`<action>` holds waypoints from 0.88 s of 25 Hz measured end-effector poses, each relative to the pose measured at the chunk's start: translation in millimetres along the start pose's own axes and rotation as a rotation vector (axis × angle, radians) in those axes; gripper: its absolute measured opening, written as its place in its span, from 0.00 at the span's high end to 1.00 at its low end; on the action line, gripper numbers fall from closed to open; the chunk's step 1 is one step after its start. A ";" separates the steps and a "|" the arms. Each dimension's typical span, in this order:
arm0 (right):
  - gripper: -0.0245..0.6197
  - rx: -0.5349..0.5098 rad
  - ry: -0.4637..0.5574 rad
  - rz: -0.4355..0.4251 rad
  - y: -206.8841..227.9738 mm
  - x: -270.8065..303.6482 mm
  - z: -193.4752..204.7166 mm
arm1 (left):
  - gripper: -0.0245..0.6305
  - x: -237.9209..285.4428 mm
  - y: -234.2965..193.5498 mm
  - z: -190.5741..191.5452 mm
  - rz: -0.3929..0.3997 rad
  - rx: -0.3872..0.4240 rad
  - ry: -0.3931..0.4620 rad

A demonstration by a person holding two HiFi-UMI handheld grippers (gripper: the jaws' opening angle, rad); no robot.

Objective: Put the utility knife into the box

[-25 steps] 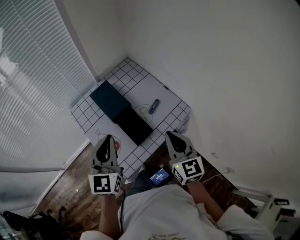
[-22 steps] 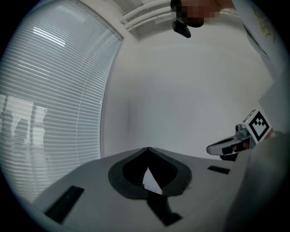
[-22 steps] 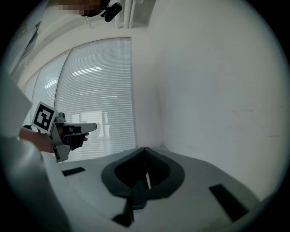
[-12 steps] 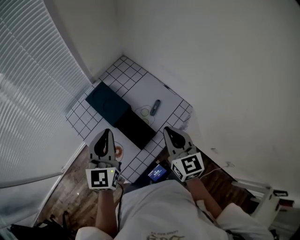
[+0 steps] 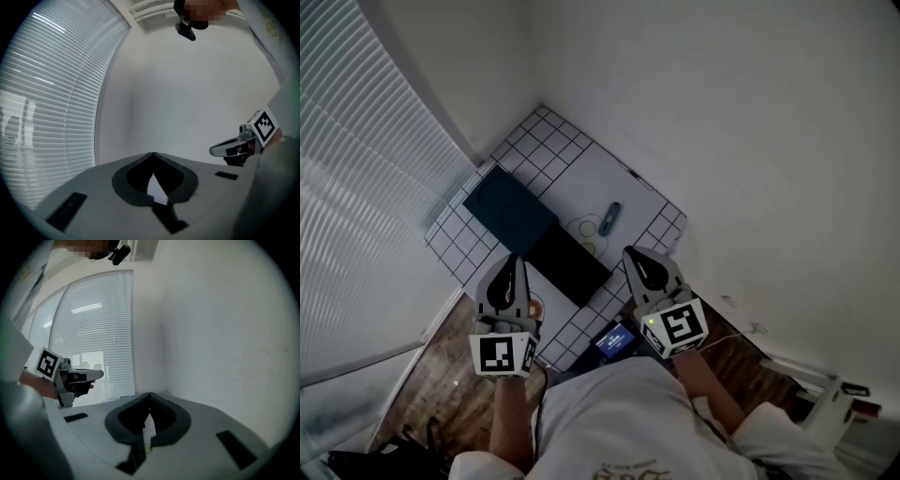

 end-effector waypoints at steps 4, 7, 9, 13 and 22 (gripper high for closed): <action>0.95 -0.005 -0.012 -0.033 6.6 15.1 2.7 | 0.95 20.0 0.3 2.7 -0.008 -0.003 -0.018; 0.95 -0.001 -0.020 -0.042 12.8 21.7 4.6 | 0.95 35.1 3.9 3.9 0.000 0.005 -0.036; 0.95 0.003 -0.026 -0.042 20.1 25.9 6.6 | 0.95 46.7 7.4 5.8 0.009 0.011 -0.051; 0.95 0.016 -0.052 -0.032 36.9 34.7 19.6 | 0.95 72.8 19.7 14.1 0.055 0.023 -0.087; 0.95 0.094 -0.094 0.019 82.5 38.4 48.8 | 0.95 134.1 69.0 49.2 0.198 0.094 -0.201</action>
Point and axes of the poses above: the fingertips, and each gripper's own axes: x forward along the fingers, y to its right, z out of its underside, the point moved 2 cm from there along -x, backward along the fingers, and after that the axes turned 5 degrees about -y, right-handed, at the moved point
